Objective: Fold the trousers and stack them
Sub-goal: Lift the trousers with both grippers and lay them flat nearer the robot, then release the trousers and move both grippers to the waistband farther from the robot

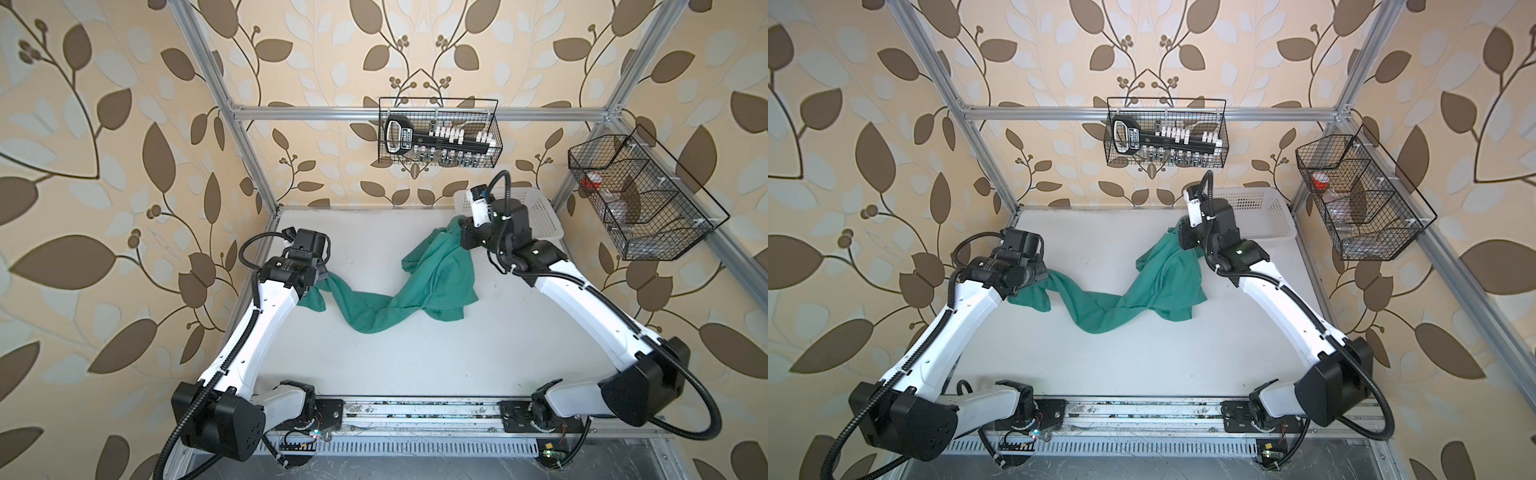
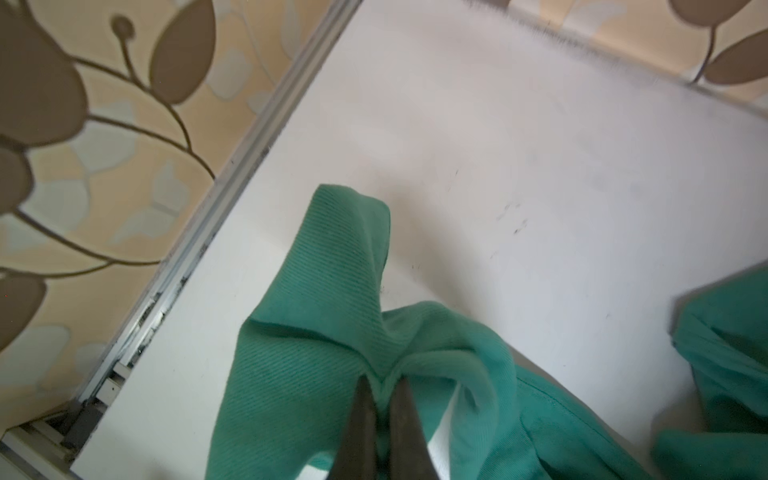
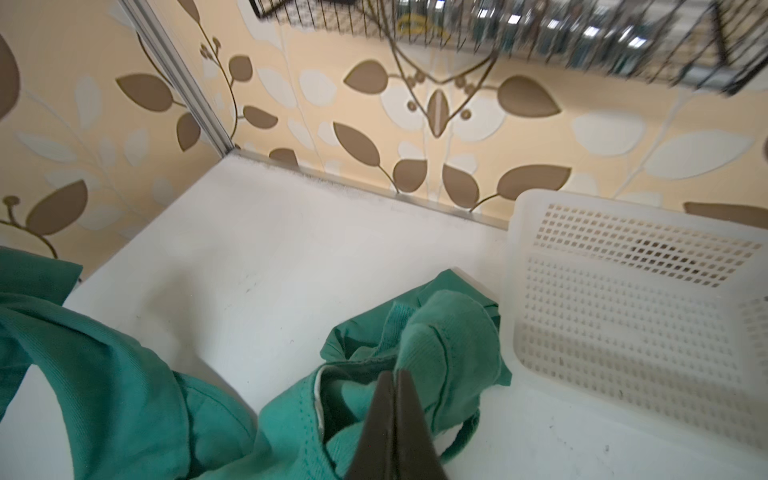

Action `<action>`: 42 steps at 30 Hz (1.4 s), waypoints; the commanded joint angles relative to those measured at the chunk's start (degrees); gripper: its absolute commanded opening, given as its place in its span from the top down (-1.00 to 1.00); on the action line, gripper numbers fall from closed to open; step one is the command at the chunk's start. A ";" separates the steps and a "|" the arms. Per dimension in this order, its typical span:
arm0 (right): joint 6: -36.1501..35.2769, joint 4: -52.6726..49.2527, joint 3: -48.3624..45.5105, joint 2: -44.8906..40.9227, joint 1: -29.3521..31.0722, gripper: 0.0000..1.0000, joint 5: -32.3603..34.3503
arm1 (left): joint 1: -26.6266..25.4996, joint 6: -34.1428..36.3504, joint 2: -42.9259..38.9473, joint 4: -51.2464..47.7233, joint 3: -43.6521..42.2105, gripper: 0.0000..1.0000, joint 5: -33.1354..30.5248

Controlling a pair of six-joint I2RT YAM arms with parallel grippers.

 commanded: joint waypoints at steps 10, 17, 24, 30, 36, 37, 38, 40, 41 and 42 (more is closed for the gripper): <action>5.99 -6.43 -7.73 -20.94 -8.34 1.00 5.14 | 0.61 5.94 -4.05 -1.59 8.96 1.00 -19.19; 20.80 -16.60 -27.60 -34.12 -16.41 1.00 0.15 | 3.11 0.50 -6.02 -0.98 -2.58 1.00 -13.09; 36.43 -25.20 -43.81 -45.87 -18.26 1.00 0.37 | 3.25 -8.80 -7.42 -1.07 -12.46 1.00 9.02; 47.62 -37.49 -45.08 -47.03 -18.38 0.74 6.52 | 3.22 -10.59 -10.96 -3.64 -17.30 1.00 9.41; 47.57 -42.69 -39.48 -48.26 -18.73 -0.25 16.16 | 3.22 -8.06 -13.05 -5.38 -17.54 0.29 14.07; 46.47 -41.82 -38.45 -48.53 -18.93 -0.34 17.32 | 3.19 -7.14 -13.76 -4.52 -17.42 -0.08 16.81; 44.18 -39.46 -37.59 -48.60 -19.19 -0.43 18.82 | 3.15 -6.06 -14.61 -3.49 -17.25 -0.19 19.68; 38.34 -33.25 -37.20 -47.23 -19.76 -0.56 18.39 | 3.15 -5.12 -15.38 -2.66 -16.02 -0.30 21.84; 35.42 -29.59 -36.92 -45.59 -20.30 -0.58 16.34 | 3.13 -4.66 -15.23 -2.63 -15.01 -0.33 22.33; 32.32 -25.68 -36.80 -43.50 -20.75 -0.60 13.41 | 3.17 -4.03 -14.91 -2.65 -14.03 -0.37 22.88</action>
